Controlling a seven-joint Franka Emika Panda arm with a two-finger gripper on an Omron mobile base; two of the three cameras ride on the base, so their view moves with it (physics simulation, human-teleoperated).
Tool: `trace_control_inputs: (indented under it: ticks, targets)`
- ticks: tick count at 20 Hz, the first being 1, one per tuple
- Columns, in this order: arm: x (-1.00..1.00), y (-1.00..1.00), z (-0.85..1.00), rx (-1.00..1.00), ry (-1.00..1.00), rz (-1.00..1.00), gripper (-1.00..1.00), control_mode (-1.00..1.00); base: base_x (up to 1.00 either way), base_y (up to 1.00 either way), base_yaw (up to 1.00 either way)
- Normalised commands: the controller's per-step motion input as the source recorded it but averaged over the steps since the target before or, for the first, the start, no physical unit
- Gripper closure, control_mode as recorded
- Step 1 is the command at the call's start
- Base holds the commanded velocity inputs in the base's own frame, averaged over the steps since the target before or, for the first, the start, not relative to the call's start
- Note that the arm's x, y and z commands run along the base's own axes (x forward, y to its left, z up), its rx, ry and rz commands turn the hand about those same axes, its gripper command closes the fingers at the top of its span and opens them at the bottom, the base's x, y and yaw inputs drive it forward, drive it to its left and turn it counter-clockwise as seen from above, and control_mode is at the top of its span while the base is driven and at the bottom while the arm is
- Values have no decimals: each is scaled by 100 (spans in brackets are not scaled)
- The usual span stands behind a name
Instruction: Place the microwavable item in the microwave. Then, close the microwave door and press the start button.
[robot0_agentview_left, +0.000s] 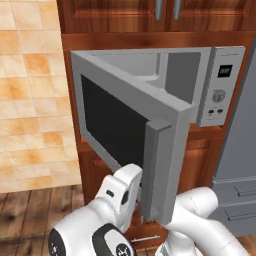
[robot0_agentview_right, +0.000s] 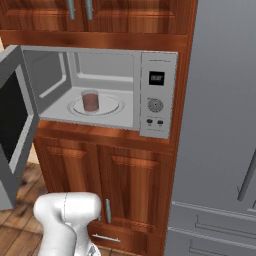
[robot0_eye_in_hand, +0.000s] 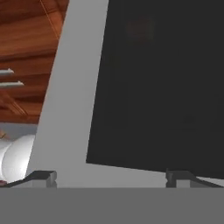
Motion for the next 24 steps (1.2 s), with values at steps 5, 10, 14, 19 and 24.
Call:
trace_control_inputs:
  ticks: [5, 10, 14, 19, 24]
  targets:
    - [13, -100, 20, 5, 0, -8, -100, -100, 0, 0, 0]
    - [36, -99, 28, 2, 0, 0, -100, -100, 0, 0, 0]
    - [55, -77, 31, 1, 0, 0, -100, -100, 0, 0, 0]
    - [66, -29, 7, 1, -1, 0, -100, -100, 0, 0, 0]
    - [80, -10, 0, 4, -1, 3, -100, -100, 0, 0, 0]
